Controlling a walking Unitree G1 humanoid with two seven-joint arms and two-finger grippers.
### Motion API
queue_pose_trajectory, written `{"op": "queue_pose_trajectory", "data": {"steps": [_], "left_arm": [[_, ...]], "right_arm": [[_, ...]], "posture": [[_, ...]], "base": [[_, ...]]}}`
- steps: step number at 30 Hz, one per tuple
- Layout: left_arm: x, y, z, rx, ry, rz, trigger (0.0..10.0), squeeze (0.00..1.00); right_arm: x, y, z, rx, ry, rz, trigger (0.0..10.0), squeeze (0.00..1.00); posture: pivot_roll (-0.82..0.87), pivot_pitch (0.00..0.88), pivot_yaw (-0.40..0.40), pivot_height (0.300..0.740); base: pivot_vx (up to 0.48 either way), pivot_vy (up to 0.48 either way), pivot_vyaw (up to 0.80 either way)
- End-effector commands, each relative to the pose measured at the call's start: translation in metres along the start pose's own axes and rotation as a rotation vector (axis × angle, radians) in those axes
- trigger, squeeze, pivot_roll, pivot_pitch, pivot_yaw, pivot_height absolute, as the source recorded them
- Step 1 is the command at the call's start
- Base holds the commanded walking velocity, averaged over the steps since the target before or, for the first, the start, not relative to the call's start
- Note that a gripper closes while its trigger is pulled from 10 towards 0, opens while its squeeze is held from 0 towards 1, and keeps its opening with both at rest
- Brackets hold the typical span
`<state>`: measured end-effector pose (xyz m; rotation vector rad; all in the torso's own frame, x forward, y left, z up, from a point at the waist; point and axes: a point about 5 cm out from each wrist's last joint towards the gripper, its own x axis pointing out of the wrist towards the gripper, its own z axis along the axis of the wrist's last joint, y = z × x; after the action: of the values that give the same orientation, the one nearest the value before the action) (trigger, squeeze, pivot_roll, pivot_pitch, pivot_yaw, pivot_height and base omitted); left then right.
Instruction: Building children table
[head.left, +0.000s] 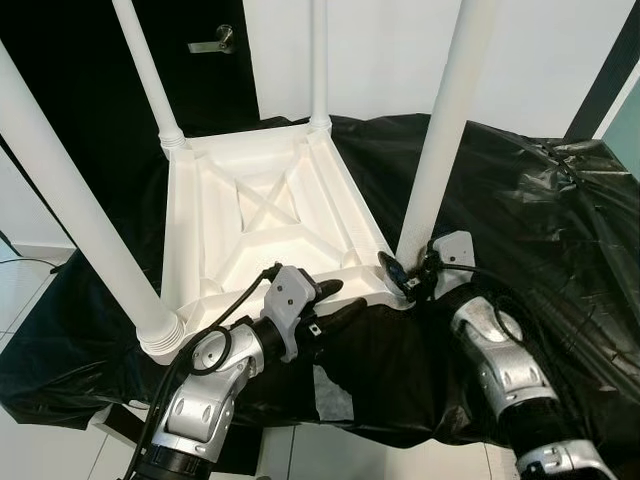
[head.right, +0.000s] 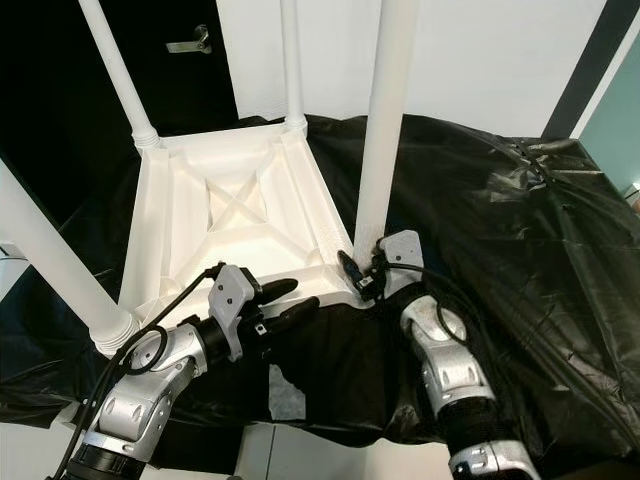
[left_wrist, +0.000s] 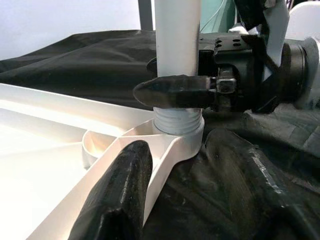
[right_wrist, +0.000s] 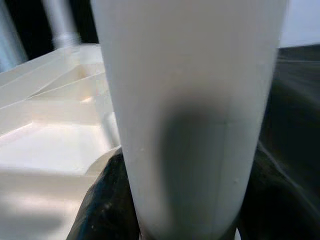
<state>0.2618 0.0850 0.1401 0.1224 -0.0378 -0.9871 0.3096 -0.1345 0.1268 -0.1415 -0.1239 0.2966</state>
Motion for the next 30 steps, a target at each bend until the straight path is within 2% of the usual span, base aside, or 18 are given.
{"op": "queue_pose_trajectory", "data": {"steps": [1,2,3,4,5,7,15,16,17,18,21,25,26,27,28,30], "left_arm": [[0.001,0.0,-0.001,-0.012,0.007,0.027,10.0,0.0],[0.001,0.0,-0.001,-0.012,0.007,0.027,10.0,0.0],[0.002,0.0,-0.001,-0.013,0.006,0.022,10.0,0.0],[0.002,0.0,-0.001,-0.013,0.006,0.022,10.0,0.0],[0.003,0.0,0.0,-0.013,0.005,0.019,10.0,0.0],[0.004,0.001,0.0,-0.011,0.005,0.021,10.0,0.0],[0.004,0.006,0.002,-0.002,0.006,0.023,10.0,0.0],[0.003,0.007,0.002,0.002,0.008,0.021,10.0,0.0],[0.003,0.007,0.002,0.002,0.008,0.021,10.0,0.0],[0.002,0.007,0.002,0.003,0.009,0.021,10.0,0.0],[0.0,0.007,0.001,0.001,0.015,0.026,10.0,0.0],[0.0,0.006,0.001,0.0,0.015,0.026,10.0,0.0],[0.0,0.006,0.001,0.001,0.016,0.024,10.0,0.0],[0.0,0.006,0.001,0.001,0.016,0.024,10.0,0.0],[0.001,0.006,0.001,0.002,0.016,0.021,10.0,0.0],[0.001,0.006,0.001,0.002,0.016,0.02,10.0,0.0]], "right_arm": [[-0.006,-0.002,-0.012,-0.001,0.078,-0.128,10.0,0.0],[-0.006,-0.002,-0.012,-0.001,0.078,-0.128,10.0,0.0],[-0.007,-0.001,-0.013,0.004,0.092,-0.208,10.0,0.0],[-0.007,-0.001,-0.013,0.004,0.092,-0.208,10.0,0.0],[-0.008,0.001,-0.013,0.019,0.105,-0.278,10.0,0.0],[-0.008,0.004,-0.013,0.045,0.11,-0.313,10.0,0.0],[-0.009,0.004,-0.009,0.057,0.094,-0.329,10.0,0.0],[-0.009,0.003,-0.007,0.052,0.083,-0.319,10.0,0.85],[-0.009,0.003,-0.007,0.052,0.083,-0.319,10.0,0.85],[-0.009,0.002,-0.004,0.051,0.072,-0.303,10.0,1.0],[-0.014,-0.004,0.005,0.033,0.016,-0.212,10.0,1.0],[-0.018,-0.014,0.006,0.017,0.01,-0.106,10.0,1.0],[-0.019,-0.017,0.007,0.002,0.005,-0.049,10.0,0.74],[-0.019,-0.017,0.007,0.002,0.005,-0.049,10.0,0.74],[-0.019,-0.02,0.009,-0.021,-0.005,0.057,10.0,0.0],[-0.019,-0.022,0.01,-0.031,-0.007,0.091,10.0,0.0]], "posture": [[0.03,0.0,0.003,0.74],[0.03,0.0,0.003,0.74],[0.02,0.0,0.006,0.74],[0.02,0.0,0.006,0.74],[0.02,0.0,0.007,0.74],[0.01,0.0,0.009,0.74],[0.01,0.0,0.011,0.74],[0.01,0.0,0.01,0.74],[0.01,0.0,0.01,0.74],[0.01,0.0,0.01,0.74],[0.01,0.0,0.005,0.74],[0.01,0.0,0.005,0.74],[0.01,0.0,0.006,0.74],[0.01,0.0,0.006,0.74],[0.01,0.0,0.01,0.74],[0.01,0.0,0.01,0.74]], "base": [[0.0,0.0,0.0],[0.0,0.0,0.0],[0.0,0.0,0.0],[0.0,0.0,0.0],[0.0,0.0,0.0],[0.0,0.0,0.0],[0.0,0.0,0.0],[0.0,0.0,0.0],[0.0,0.0,0.0],[0.0,0.0,0.0],[0.0,0.0,0.0],[0.0,0.0,0.0],[0.0,0.0,0.0],[0.0,0.0,0.0],[0.0,0.0,0.0],[0.0,0.0,0.0]]}}
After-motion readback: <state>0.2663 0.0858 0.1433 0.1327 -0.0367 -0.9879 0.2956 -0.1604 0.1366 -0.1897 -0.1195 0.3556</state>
